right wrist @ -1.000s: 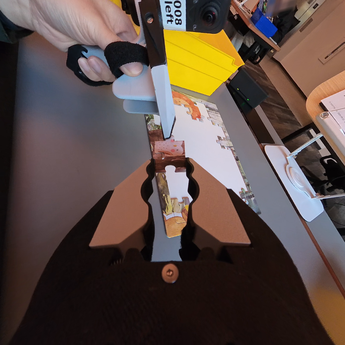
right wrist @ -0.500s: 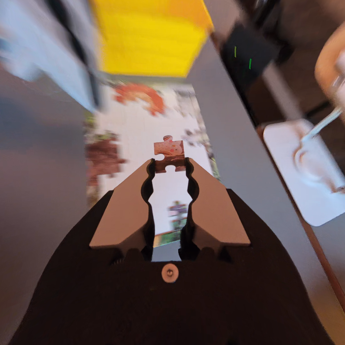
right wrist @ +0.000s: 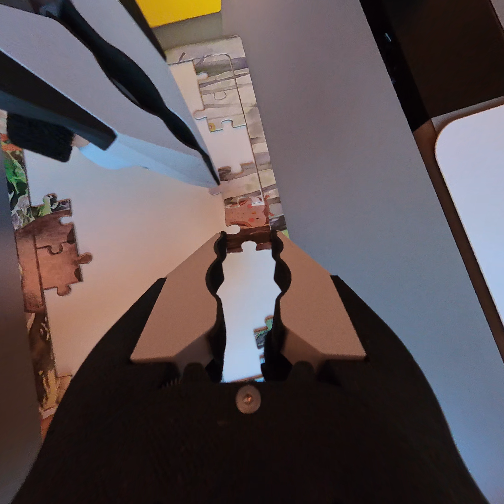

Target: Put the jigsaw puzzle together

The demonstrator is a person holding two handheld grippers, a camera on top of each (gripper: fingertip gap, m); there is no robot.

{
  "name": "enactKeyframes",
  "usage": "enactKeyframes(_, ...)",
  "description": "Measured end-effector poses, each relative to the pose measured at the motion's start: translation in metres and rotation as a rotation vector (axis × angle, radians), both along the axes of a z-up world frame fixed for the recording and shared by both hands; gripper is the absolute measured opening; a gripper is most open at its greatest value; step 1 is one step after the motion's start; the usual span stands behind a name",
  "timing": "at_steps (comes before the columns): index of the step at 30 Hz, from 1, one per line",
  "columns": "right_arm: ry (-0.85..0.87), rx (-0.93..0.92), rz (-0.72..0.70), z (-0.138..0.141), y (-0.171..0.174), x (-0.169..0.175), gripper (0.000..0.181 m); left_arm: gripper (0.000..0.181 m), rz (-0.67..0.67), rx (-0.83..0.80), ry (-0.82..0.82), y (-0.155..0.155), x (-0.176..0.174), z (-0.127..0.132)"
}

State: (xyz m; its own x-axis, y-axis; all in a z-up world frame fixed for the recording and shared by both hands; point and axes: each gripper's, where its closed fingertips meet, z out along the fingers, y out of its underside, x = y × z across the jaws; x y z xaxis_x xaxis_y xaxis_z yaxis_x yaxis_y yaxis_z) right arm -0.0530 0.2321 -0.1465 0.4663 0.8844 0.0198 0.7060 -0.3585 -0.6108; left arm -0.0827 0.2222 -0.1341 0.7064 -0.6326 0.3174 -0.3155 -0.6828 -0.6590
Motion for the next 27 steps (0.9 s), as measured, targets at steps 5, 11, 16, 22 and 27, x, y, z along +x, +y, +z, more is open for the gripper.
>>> enactKeyframes(5,-0.029,-0.003,0.03,-0.009,0.003,-0.004,0.033,0.0,-0.027,0.036,0.114,0.009,-0.004,-0.014)
enactKeyframes(11,-0.044,-0.024,0.045,-0.017,0.001,-0.002,0.033,0.0,-0.058,0.038,0.191,0.009,-0.004,-0.027)
enactKeyframes(16,-0.036,-0.029,0.048,-0.017,0.001,-0.002,0.033,0.0,-0.059,0.034,0.187,0.009,-0.003,-0.027)
enactKeyframes(22,-0.017,-0.051,0.046,-0.018,0.0,-0.005,0.033,0.0,-0.054,0.018,0.164,0.009,-0.003,-0.027)
enactKeyframes(27,-0.023,-0.045,0.046,-0.018,0.001,-0.006,0.033,0.0,-0.053,0.021,0.163,0.009,-0.004,-0.027)
